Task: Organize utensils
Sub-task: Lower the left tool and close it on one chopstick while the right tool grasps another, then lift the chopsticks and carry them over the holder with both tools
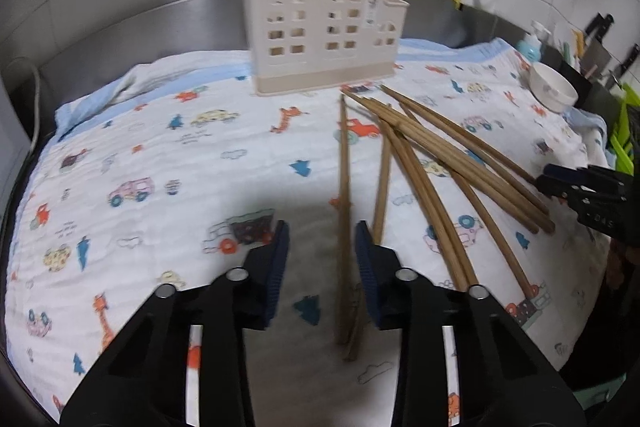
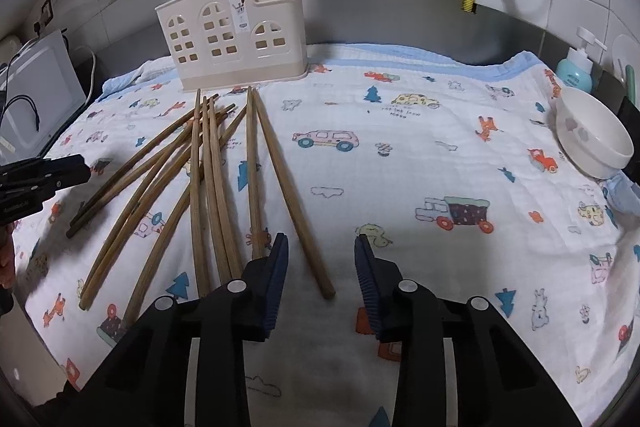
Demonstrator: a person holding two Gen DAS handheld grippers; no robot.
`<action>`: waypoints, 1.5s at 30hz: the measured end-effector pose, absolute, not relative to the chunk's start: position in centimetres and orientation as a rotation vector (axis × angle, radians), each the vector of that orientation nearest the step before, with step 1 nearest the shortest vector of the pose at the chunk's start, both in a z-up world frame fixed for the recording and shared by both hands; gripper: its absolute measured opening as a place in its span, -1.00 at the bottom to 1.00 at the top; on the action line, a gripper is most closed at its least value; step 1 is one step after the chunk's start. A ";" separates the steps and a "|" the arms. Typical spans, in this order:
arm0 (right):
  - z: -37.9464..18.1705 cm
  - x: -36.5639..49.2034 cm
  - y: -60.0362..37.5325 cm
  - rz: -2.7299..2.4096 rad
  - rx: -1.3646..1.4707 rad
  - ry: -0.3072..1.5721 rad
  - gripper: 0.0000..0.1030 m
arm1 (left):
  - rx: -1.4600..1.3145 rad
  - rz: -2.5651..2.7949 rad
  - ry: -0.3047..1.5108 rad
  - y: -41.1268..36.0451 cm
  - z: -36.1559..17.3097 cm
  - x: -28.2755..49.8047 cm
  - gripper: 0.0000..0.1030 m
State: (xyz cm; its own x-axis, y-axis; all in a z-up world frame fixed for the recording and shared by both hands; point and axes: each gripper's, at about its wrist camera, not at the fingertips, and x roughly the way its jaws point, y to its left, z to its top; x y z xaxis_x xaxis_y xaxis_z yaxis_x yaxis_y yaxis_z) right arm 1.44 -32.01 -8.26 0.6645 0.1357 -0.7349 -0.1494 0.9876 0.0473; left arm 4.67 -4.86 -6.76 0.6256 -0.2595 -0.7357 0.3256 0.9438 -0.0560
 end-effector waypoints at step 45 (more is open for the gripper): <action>-0.9 0.3 -29.1 0.201 -0.078 0.651 -0.86 | 0.047 -0.404 0.844 -5.3 -6.0 6.3 -0.91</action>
